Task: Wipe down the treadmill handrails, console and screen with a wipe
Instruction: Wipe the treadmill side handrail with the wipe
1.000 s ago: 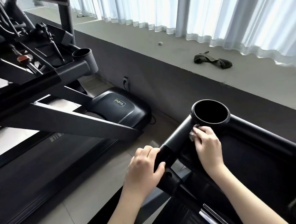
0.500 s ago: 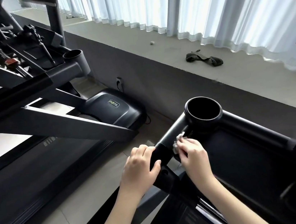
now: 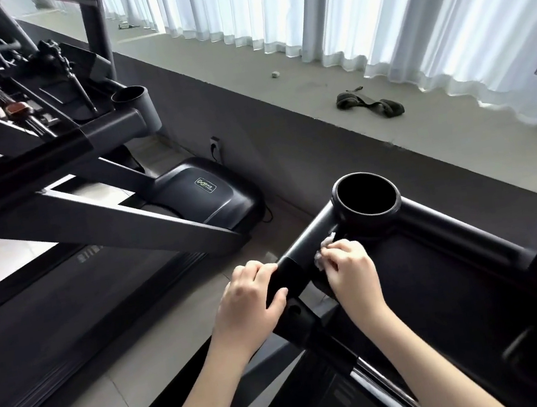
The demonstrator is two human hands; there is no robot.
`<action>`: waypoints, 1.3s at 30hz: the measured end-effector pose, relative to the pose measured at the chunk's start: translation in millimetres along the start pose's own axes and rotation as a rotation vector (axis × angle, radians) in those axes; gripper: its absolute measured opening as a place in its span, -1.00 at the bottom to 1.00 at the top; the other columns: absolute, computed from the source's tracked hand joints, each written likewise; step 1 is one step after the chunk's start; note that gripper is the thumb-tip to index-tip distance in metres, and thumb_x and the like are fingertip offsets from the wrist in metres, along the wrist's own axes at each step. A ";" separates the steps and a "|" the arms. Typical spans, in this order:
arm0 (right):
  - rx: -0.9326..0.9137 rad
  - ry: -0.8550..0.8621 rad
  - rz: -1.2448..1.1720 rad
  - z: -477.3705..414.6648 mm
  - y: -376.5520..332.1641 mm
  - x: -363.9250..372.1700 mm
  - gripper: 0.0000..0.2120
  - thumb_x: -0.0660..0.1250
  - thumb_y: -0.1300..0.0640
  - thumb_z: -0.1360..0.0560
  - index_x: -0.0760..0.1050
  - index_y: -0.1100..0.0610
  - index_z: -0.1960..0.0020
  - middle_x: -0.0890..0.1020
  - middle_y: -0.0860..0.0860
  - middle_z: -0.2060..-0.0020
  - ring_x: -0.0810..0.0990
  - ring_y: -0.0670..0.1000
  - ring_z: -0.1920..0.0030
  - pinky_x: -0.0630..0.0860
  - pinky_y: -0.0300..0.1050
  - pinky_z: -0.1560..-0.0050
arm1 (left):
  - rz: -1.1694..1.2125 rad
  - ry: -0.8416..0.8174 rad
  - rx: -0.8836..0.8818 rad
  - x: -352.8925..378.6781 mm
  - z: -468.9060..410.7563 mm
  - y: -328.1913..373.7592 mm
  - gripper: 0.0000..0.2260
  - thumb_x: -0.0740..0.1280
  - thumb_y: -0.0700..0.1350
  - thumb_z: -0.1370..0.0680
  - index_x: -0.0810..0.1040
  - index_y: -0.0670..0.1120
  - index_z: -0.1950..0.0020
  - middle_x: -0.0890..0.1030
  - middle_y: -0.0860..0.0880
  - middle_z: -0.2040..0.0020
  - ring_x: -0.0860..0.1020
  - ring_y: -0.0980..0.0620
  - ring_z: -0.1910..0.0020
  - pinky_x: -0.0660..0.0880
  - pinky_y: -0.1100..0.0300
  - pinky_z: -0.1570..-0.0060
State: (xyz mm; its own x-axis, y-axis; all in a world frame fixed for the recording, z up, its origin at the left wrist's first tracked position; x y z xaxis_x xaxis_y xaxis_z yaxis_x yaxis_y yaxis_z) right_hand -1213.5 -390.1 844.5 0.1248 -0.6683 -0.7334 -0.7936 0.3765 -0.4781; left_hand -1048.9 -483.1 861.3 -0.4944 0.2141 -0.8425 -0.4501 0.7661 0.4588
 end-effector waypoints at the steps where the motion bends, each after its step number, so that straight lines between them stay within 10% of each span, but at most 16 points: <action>1: 0.050 0.009 -0.017 -2.0 -1.4 -0.3 -0.93 0.52 0.34 -0.36 0.66 0.25 0.19 0.66 0.04 0.23 0.61 0.10 0.17 0.44 -0.29 0.15 | 0.003 -0.003 -0.004 -0.1 0.3 0.1 -0.70 0.39 -0.02 -0.48 0.57 -0.10 -0.17 0.55 0.03 0.00 0.52 0.00 0.03 0.52 0.14 0.09; 8: -0.041 -0.048 -0.122 14.0 -12.7 -1.6 -0.86 0.57 0.31 -0.29 0.67 0.20 0.18 0.68 -0.01 0.23 0.62 0.04 0.19 0.39 -0.36 -0.01 | 0.024 -0.035 -0.069 -1.5 0.5 0.2 -0.50 0.10 0.19 -0.48 0.54 -0.07 -0.24 0.53 0.05 -0.06 0.47 0.04 -0.07 0.49 0.16 -0.01; 19: 0.023 -0.060 -0.141 20.6 -23.5 -4.0 -0.84 0.54 0.34 -0.33 0.67 0.21 0.12 0.69 0.01 0.20 0.63 0.05 0.14 0.36 -0.40 -0.03 | 0.098 -0.145 -0.097 -10.9 8.8 -16.4 -0.59 0.30 0.03 -0.58 0.43 -0.06 -0.40 0.48 0.08 -0.20 0.39 0.11 -0.23 0.37 0.18 -0.25; 28: 0.395 -0.063 -0.388 46.2 -59.2 -3.4 -0.91 0.42 0.30 -0.47 0.69 0.19 0.07 0.67 -0.13 0.25 0.62 -0.25 0.16 0.45 -0.47 0.06 | 0.191 -0.190 -0.107 -18.9 24.2 -26.3 -0.54 0.25 0.06 -0.60 0.35 -0.07 -0.46 0.48 0.03 -0.27 0.38 0.07 -0.30 0.31 0.21 -0.29; 39: 0.600 -0.021 -0.321 46.9 -65.8 7.2 -0.91 0.37 0.22 -0.52 0.66 0.15 0.06 0.68 -0.05 0.21 0.64 -0.10 0.12 0.53 -0.25 0.03 | 0.172 -0.179 -0.109 -17.3 23.6 -26.3 -0.56 0.26 0.05 -0.59 0.39 -0.08 -0.43 0.50 -0.01 -0.23 0.40 0.04 -0.24 0.32 0.22 -0.22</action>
State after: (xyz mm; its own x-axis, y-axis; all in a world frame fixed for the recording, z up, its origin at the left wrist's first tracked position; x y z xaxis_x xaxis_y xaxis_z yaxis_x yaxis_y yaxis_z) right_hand -1132.5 -389.6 848.0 0.3150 -0.7959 -0.5170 -0.2482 0.4567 -0.8543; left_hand -1011.0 -492.7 857.1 -0.4358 0.4467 -0.7814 -0.4532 0.6411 0.6193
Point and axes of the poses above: each hand's wrist, its own z-axis away from the middle knuckle, its own x-axis out of the palm, y = z × x, the point moved 2 cm from there along -z, towards the middle knuckle
